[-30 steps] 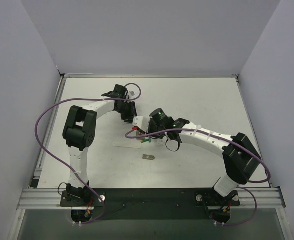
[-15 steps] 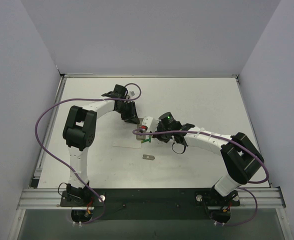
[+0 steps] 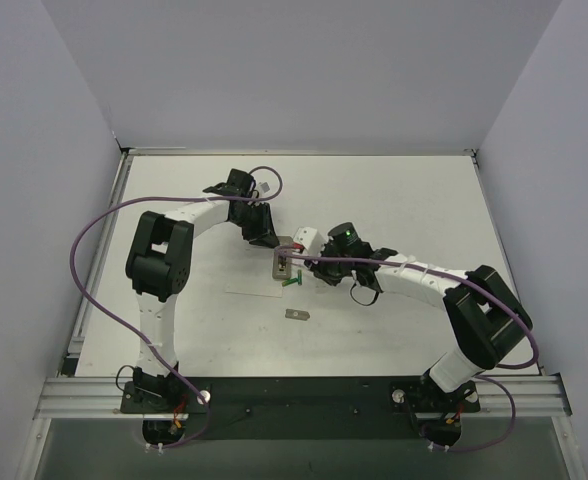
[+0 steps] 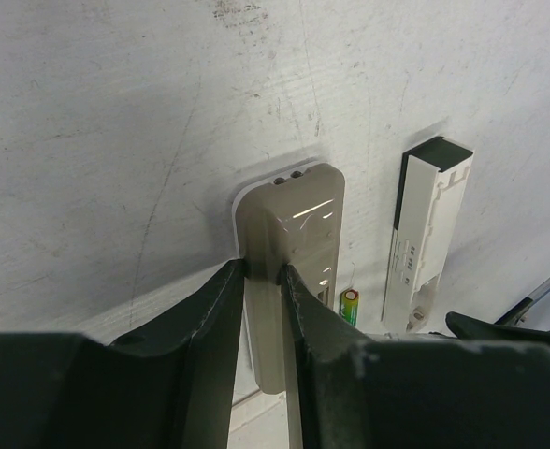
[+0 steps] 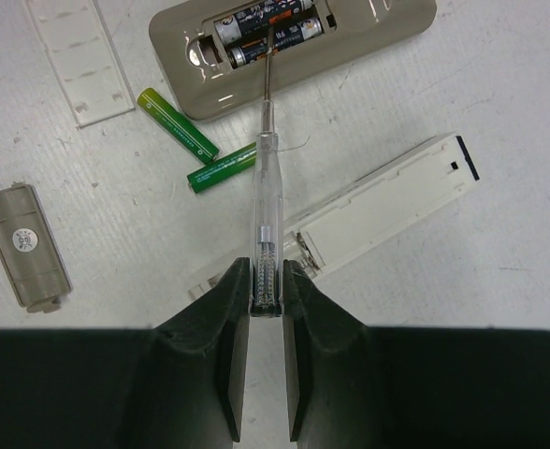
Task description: Unload the batteries from the remote control
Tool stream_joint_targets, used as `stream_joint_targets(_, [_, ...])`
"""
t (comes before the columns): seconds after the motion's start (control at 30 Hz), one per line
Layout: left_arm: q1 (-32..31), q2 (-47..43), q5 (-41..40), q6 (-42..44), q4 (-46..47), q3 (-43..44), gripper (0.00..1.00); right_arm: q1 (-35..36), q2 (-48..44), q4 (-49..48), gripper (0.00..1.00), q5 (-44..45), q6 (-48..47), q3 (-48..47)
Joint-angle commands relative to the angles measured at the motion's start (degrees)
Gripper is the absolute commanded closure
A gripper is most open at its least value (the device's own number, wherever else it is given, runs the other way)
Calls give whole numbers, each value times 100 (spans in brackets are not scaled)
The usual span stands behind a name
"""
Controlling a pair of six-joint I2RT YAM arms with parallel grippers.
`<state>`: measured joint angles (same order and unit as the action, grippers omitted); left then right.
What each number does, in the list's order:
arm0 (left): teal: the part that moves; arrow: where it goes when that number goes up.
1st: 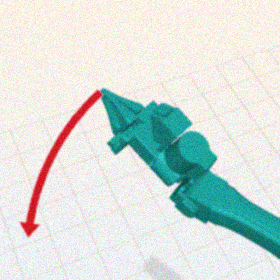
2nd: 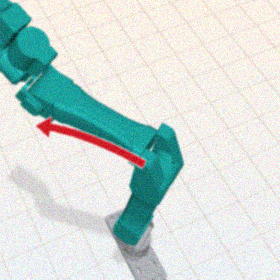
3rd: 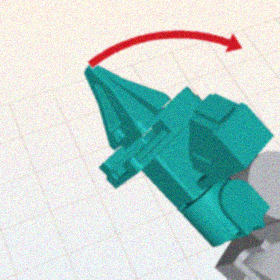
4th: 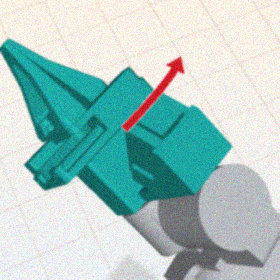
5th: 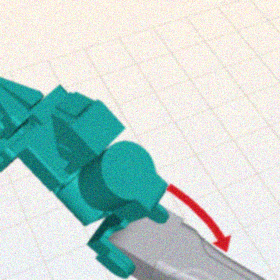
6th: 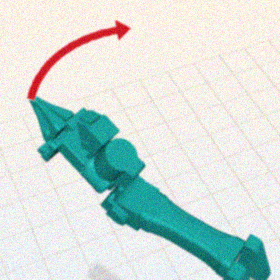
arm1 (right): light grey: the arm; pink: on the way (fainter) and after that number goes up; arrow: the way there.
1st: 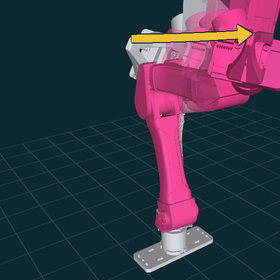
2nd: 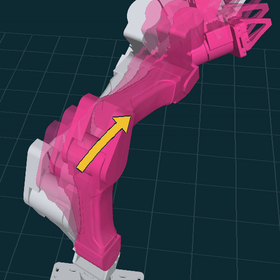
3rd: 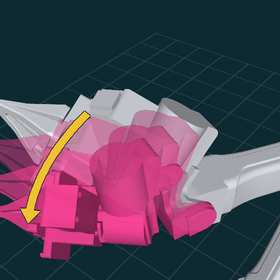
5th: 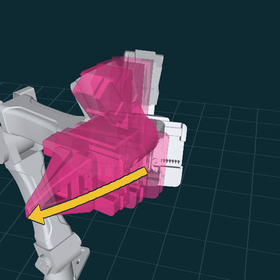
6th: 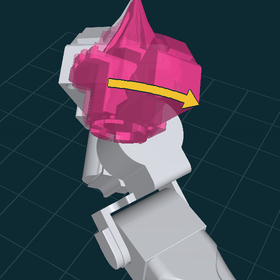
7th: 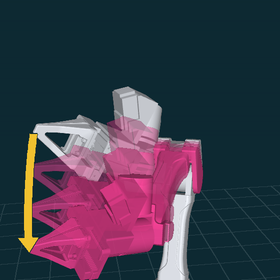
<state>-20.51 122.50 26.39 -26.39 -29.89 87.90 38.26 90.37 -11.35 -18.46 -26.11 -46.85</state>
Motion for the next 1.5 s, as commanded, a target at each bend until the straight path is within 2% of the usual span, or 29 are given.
stream_joint_targets(0.0, [-41, 292, -161, 90, -289, 17, 69, -64, -28, -560, 100, -272, 518, 132])
stream_joint_targets(0.3, [-41, 319, -99, 73, -263, -1, 69, -64, -115, -1044, 100, -193, 1309, 510])
stream_joint_targets(0.57, [-49, 310, -91, 55, -237, -27, 69, -47, -230, -1211, 100, -211, 1547, 659])
stream_joint_targets(0.77, [-58, 301, -47, 38, -184, -62, 69, -47, -239, -1211, 100, -298, 1416, 642])
stream_joint_targets(1.03, [-67, 275, -3, 11, -140, -115, 70, -55, -300, -1431, 100, -1124, 1161, 651])
stream_joint_targets(1.47, [-67, 301, 24, 2, -122, -97, 69, -56, -441, -1440, 100, -1319, 880, 537])
